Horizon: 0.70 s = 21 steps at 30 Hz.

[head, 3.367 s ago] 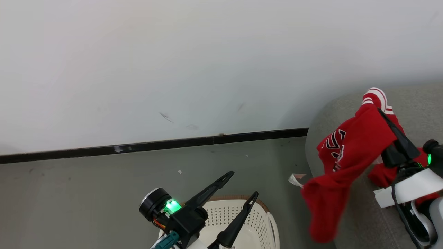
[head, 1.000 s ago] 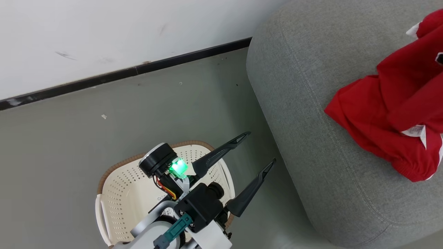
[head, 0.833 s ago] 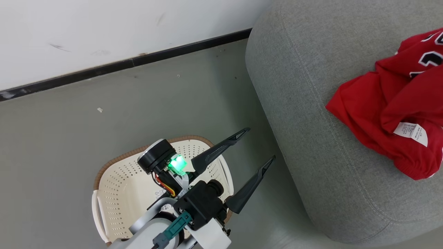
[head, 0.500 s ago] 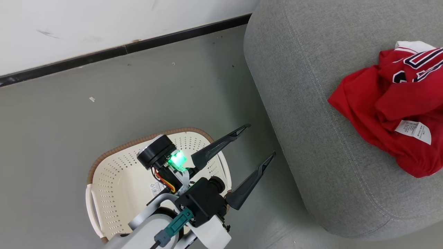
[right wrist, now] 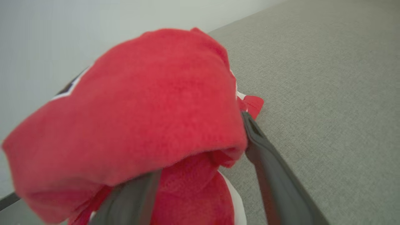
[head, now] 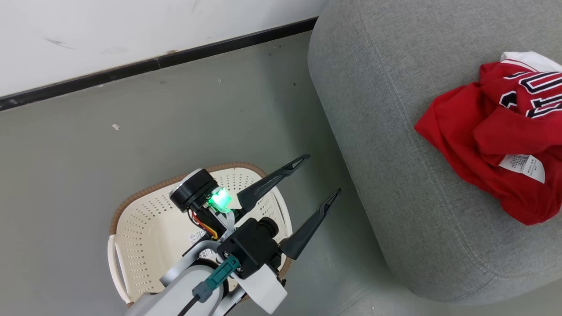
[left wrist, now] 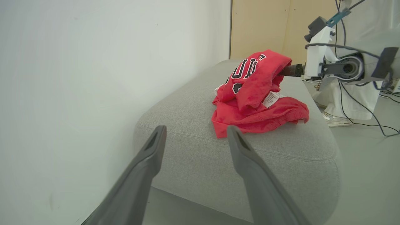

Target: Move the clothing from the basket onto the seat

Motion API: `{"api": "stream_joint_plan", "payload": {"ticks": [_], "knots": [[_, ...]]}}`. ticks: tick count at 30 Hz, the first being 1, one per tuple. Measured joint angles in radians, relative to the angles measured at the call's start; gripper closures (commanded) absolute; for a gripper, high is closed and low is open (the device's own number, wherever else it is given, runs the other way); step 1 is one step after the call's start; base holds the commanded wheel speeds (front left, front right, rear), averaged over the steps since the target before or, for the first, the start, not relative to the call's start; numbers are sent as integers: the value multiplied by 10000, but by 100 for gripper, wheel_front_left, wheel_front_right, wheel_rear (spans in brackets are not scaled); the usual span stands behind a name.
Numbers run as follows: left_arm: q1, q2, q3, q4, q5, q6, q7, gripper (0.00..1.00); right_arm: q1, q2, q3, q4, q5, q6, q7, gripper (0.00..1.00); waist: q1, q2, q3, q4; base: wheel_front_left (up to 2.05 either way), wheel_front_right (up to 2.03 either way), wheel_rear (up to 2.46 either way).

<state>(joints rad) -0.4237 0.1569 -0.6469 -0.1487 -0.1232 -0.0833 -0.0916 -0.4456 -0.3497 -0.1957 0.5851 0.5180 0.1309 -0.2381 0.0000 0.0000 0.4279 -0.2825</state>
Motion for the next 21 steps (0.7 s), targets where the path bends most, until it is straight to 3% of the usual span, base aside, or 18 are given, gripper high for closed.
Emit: {"api": "stream_joint_plan", "payload": {"ticks": [8,10,11,21], "knots": [[20,-25,100,263,-77,2,-311,0,1252,-15,180,-1127,12,0,-94,0,0,0,-214,-182,0,0,0],[65,-13,259,378,-121,19,-435,0,1810,153,387,-2050,-2,0,-96,0,0,0,-374,-259,0,0,0],[231,15,512,451,-178,153,-562,0,2037,238,355,-3083,-167,0,-98,0,0,0,-514,-297,0,0,0],[853,107,1304,825,-560,742,-874,0,2369,165,569,-4932,-629,0,-100,0,0,0,-892,-179,0,0,0]]}}
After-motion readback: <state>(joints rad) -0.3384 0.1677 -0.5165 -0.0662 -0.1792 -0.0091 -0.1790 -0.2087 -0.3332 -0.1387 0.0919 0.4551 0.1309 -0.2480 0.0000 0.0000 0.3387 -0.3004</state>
